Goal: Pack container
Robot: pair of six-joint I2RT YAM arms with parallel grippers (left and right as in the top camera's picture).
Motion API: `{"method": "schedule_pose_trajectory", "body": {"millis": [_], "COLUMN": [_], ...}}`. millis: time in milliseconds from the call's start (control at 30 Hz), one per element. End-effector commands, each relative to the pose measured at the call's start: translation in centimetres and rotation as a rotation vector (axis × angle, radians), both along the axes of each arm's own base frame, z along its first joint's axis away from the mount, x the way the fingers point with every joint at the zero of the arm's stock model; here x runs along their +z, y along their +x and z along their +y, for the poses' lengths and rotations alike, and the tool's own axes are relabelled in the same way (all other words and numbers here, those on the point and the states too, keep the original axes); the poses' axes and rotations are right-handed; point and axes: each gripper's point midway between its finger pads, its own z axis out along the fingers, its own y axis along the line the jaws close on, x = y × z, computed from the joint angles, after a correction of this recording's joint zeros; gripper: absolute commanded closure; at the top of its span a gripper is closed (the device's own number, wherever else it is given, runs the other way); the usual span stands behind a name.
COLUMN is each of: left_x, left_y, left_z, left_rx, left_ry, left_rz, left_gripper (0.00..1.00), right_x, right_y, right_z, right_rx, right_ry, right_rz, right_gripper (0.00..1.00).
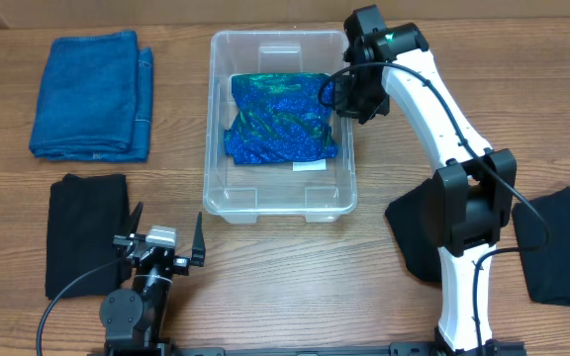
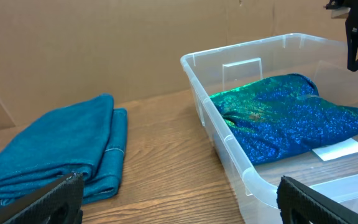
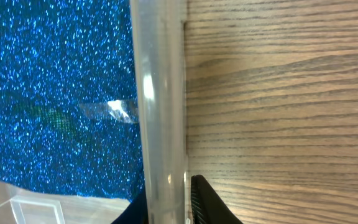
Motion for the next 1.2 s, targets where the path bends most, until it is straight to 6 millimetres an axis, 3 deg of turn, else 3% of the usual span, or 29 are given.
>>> {"method": "schedule_pose_trajectory", "body": {"millis": [0,400,1167], "left_x": [0.0,0.0,0.0], "left_y": [0.0,0.0,0.0], "left_z": [0.2,0.2,0.2], "left_rx": [0.011,0.011,0.011], "left_ry": [0.014,0.014,0.014], "left_rz": [-0.005,-0.005,-0.005], "left_gripper": [0.00,0.00,0.00], "right_x": [0.4,0.5,0.7], "right_y": [0.4,1.1,2.3], "right_z": [-0.6,-2.0,-1.7], "right_rx": [-0.043,-0.133,-0.294], "right_ry": [-0.016,-0.034,0.015], "right_rz": [-0.019,-0.032,-0.051], "right_gripper": [0.82,0.82,0.82]}}
